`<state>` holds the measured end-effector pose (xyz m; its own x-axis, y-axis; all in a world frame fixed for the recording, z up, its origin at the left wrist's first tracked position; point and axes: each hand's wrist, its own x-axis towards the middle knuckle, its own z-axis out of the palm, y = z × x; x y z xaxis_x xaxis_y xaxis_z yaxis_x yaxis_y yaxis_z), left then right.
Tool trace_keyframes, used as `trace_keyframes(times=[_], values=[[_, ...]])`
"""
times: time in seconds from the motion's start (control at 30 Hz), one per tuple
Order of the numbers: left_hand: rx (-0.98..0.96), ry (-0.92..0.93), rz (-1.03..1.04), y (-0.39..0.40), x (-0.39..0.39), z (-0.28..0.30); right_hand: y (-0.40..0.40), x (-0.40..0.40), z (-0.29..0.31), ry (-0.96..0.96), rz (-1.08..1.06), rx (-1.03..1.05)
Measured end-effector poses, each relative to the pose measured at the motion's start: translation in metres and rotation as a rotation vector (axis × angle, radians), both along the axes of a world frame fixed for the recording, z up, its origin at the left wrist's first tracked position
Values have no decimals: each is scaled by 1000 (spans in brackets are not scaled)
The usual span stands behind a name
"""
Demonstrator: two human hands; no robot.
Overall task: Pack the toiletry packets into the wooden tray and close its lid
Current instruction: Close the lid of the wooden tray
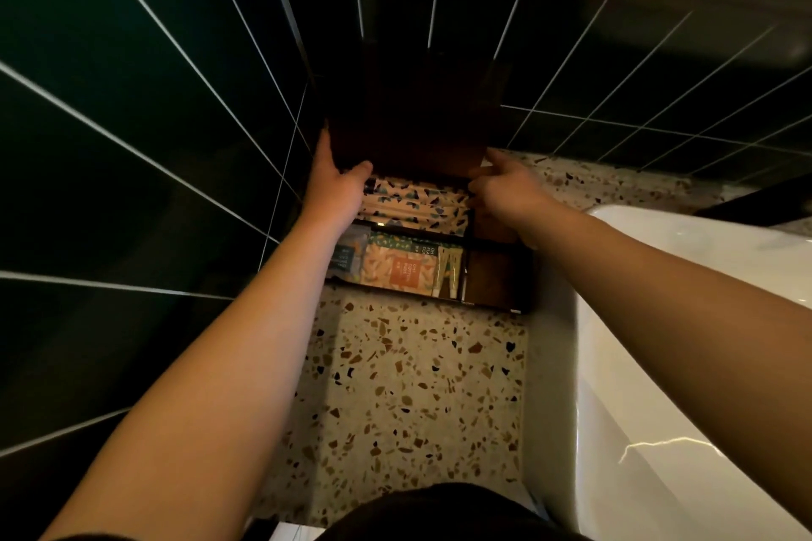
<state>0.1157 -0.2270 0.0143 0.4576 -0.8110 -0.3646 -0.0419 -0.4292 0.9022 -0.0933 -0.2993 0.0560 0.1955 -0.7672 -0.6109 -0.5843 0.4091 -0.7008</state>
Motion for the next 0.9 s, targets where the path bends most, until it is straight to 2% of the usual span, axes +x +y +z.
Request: trace_keyframes(times=[0.3, 0.57, 0.77, 0.9], values=[[-49, 164, 102, 9, 3, 17, 9, -6, 6, -132, -182, 79], [-41, 390, 318, 42, -3, 23, 33, -16, 15, -246, -304, 197], [-109, 432, 383, 77, -8, 23, 50, -18, 13, -281, -382, 246], [-50, 322, 384, 95, -8, 26, 62, -23, 12, -186, -334, 189]])
